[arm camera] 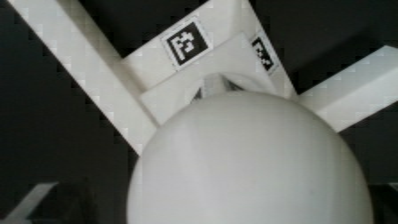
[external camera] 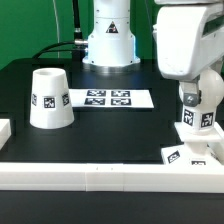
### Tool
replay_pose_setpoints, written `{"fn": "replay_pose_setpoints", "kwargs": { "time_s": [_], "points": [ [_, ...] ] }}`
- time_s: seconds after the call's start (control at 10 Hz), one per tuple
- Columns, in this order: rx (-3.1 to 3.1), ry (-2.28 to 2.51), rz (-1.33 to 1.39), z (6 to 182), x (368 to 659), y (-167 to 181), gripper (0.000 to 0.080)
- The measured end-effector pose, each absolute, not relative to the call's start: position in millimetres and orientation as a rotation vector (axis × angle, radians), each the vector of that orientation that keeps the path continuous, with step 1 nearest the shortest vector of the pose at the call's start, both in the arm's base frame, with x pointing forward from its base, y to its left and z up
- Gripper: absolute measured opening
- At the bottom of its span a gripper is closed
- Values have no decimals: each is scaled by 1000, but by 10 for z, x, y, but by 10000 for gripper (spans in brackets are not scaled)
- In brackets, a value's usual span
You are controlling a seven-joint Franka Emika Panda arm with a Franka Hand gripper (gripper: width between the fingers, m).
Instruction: Assemble lamp
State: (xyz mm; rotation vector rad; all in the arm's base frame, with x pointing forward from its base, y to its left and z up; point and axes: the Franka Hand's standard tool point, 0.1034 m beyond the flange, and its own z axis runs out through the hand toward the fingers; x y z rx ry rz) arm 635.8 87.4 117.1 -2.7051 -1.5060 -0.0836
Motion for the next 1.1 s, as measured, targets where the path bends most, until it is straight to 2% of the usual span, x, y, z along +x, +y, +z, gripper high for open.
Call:
{"fn": "replay_pose_setpoints", "kwargs": {
  "time_s": [0.2, 0.4, 0.5, 0.7, 1.1],
  "points": [
    [-2565, -1767, -63, 1119, 6335, 839, 699],
    [-2562, -1770, -58, 1107, 6332, 832, 670],
    [-2566, -1763, -58, 1107, 6332, 831, 575],
    [-2584, -1737, -58, 1107, 6333, 831, 575],
    [-2867, -1160, -58, 1126, 6348, 824, 576]
  ]
}}
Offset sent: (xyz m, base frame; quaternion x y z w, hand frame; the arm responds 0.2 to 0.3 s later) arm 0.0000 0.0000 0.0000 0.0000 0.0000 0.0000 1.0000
